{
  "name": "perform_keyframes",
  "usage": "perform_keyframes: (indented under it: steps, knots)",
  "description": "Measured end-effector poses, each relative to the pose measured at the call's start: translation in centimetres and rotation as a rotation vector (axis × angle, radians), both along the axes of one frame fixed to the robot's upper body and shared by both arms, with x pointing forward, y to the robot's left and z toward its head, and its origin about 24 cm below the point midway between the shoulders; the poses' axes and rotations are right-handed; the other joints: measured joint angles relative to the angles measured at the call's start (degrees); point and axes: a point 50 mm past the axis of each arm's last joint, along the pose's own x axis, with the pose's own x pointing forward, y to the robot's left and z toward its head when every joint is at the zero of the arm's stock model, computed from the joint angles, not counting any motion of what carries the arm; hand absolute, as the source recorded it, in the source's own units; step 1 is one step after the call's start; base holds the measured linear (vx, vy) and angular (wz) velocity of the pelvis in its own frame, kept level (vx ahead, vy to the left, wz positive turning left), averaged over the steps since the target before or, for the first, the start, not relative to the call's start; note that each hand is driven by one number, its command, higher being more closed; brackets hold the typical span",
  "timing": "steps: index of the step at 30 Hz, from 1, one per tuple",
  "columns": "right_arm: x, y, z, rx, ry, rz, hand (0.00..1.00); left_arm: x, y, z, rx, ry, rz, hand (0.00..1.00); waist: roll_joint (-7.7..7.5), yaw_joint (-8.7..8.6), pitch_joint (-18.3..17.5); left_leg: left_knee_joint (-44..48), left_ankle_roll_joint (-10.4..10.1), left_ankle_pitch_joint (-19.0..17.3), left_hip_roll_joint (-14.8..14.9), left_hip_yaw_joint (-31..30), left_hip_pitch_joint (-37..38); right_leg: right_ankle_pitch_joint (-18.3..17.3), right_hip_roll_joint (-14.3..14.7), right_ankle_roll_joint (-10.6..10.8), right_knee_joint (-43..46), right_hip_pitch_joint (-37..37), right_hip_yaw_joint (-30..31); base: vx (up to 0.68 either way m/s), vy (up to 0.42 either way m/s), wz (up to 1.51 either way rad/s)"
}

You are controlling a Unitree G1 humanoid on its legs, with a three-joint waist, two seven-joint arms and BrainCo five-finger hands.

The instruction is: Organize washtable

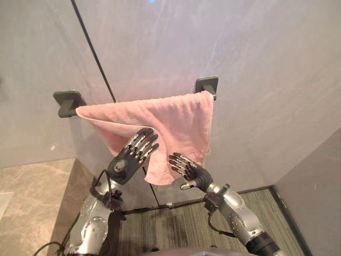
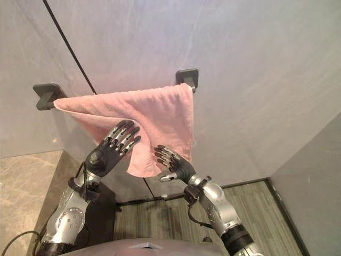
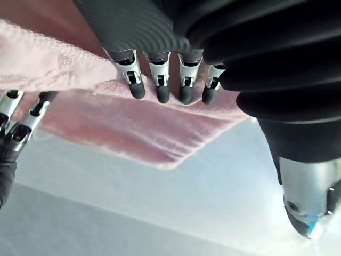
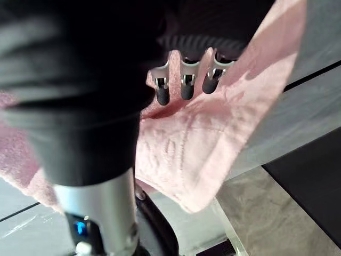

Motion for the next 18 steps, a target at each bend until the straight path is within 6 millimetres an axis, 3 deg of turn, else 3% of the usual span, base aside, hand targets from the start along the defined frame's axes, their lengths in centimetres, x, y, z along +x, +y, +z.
perform_keyframes:
  steps: [18]
  knots:
    - [2.3,4.3,2.8,-0.029,-0.105,0.093,0.0,1.9,-1.9,1.5,0.037,-0.045,-0.057,0.0,-0.89,-0.04,-0.64,0.02,-0.06,-0.05,0.06,0.15,0.33,0.4,0.09,-0.06,-0.97,0.99,0.17,0.0,0.0,0.0]
